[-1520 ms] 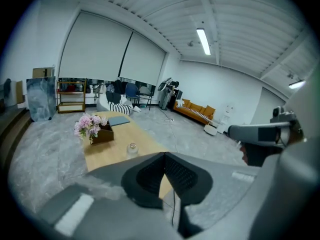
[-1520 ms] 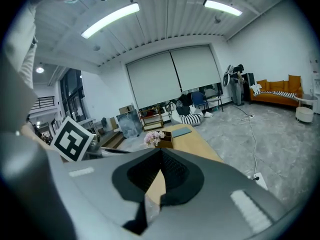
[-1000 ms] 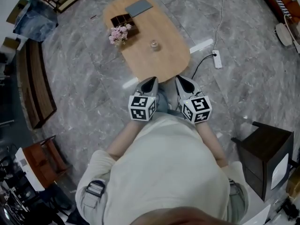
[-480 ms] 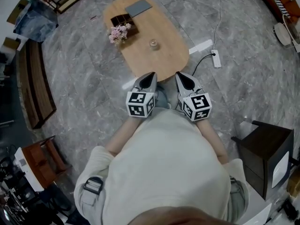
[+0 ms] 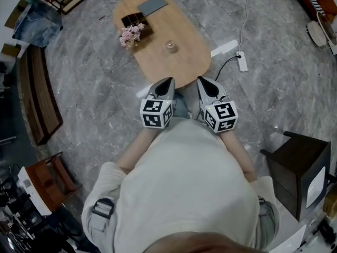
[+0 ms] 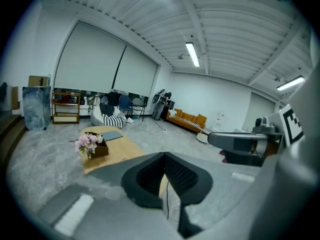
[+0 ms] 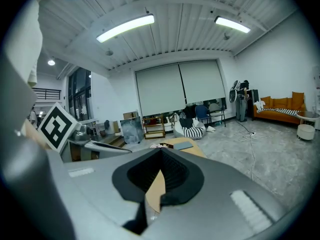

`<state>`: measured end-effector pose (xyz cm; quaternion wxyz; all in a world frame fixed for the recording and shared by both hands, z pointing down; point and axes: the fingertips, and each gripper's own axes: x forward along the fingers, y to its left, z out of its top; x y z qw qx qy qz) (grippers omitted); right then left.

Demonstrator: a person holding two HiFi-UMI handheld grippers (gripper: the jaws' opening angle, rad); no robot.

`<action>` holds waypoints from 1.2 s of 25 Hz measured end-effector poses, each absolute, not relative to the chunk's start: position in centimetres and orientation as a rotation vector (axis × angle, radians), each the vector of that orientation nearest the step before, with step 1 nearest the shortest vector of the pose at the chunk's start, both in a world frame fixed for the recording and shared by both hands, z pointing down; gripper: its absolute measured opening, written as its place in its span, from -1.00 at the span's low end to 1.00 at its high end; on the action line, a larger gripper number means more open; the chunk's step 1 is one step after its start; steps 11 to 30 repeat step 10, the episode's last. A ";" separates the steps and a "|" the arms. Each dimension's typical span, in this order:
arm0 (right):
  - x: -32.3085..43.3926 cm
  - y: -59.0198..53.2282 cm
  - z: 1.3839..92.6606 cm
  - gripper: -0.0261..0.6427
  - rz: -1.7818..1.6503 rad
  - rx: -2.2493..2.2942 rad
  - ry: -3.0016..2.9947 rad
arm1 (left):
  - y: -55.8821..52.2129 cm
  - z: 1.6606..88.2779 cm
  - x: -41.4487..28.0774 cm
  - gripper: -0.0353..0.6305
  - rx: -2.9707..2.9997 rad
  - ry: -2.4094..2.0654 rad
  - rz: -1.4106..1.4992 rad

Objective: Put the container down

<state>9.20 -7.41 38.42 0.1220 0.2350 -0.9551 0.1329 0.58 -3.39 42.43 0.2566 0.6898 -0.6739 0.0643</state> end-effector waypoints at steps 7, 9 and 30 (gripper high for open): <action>9.3 -8.0 38.4 -0.92 0.380 0.697 -2.787 | -4.0 42.5 0.6 -0.89 1.876 -1.825 0.176; 9.4 -8.2 38.4 -0.92 0.380 0.699 -2.787 | -4.2 42.5 0.7 -0.89 1.877 -1.823 0.178; 9.5 -8.3 38.4 -0.92 0.380 0.700 -2.786 | -4.3 42.5 0.7 -0.89 1.877 -1.822 0.178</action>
